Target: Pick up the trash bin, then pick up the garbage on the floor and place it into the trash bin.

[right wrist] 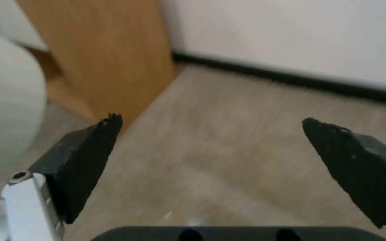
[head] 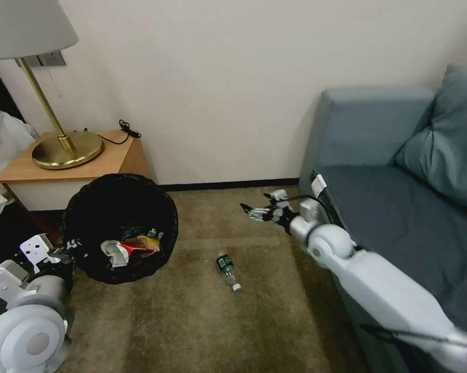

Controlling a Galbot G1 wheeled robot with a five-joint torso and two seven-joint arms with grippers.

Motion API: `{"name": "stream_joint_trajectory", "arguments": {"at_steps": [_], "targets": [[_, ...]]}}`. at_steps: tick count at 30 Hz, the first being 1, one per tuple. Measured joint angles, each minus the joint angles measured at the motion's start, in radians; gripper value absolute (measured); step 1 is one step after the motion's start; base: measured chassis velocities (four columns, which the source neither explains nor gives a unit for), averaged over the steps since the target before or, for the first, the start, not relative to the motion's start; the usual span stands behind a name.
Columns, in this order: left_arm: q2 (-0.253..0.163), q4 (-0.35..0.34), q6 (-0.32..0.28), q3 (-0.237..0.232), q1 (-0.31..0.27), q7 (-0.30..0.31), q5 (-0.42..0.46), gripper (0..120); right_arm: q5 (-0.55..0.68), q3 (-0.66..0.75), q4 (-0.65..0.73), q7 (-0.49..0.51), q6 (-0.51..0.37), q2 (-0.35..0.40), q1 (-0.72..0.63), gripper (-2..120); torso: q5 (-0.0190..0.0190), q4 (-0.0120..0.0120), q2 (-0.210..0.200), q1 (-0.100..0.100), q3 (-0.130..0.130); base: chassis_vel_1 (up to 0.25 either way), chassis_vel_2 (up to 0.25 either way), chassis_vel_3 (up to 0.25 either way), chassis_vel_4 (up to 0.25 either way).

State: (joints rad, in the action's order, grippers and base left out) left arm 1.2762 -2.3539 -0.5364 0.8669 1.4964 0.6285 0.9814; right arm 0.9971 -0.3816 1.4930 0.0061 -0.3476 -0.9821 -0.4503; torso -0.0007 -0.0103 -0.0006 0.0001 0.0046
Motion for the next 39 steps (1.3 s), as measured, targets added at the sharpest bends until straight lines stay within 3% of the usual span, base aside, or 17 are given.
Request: {"name": "stream_joint_trajectory", "arguments": {"at_steps": [1, 4, 6, 10, 14, 23, 39], "targets": [[0.004, 0.000, 0.001, 0.000, 0.000, -0.002, -0.002, 1, 0.040, -0.050, -0.022, 0.047, -0.060, -0.036, 0.054, 100, -0.0009, 0.0000, 0.000, 0.000, 0.000, 0.000, 0.000, 0.000, 0.000], [0.007, 0.000, 0.002, 0.000, 0.000, -0.002, -0.003, 1, 0.057, -0.082, -0.037, 0.078, -0.089, -0.063, 0.082, 100, -0.0008, 0.0002, 0.000, 0.000, 0.000, 0.000, 0.000, 0.000, 0.000], [0.019, -0.002, 0.003, -0.004, 0.000, -0.006, -0.010, 1, 0.125, -0.164, -0.101, 0.219, -0.209, -0.193, 0.151, 100, -0.0005, 0.0002, 0.000, 0.000, 0.000, 0.000, 0.000, 0.000, 0.000], [0.026, -0.002, 0.003, -0.007, 0.001, -0.008, -0.017, 1, 0.153, -0.201, -0.152, 0.276, -0.259, -0.259, 0.175, 100, -0.0008, 0.0004, 0.000, 0.000, 0.000, 0.000, 0.000, 0.000, 0.000], [0.031, -0.006, 0.004, -0.011, 0.002, -0.011, -0.021, 1, 0.084, -0.235, -0.316, 0.310, -0.281, -0.342, 0.185, 100, -0.0005, -0.0005, 0.000, 0.000, 0.000, 0.000, 0.000, 0.000, 0.000], [0.053, -0.006, 0.008, -0.033, 0.005, -0.022, -0.044, 1, 0.012, -0.248, -0.481, 0.314, -0.311, -0.379, 0.172, 100, -0.0004, -0.0002, 0.000, 0.000, 0.000, 0.000, 0.000, 0.000, 0.000], [0.081, -0.016, 0.011, -0.049, 0.019, -0.037, -0.073, 1, 0.008, -0.234, -0.547, 0.301, -0.349, -0.409, 0.099, 100, -0.0003, 0.0000, 0.000, 0.000, 0.000, 0.000, 0.000, 0.000, 0.000]]}}
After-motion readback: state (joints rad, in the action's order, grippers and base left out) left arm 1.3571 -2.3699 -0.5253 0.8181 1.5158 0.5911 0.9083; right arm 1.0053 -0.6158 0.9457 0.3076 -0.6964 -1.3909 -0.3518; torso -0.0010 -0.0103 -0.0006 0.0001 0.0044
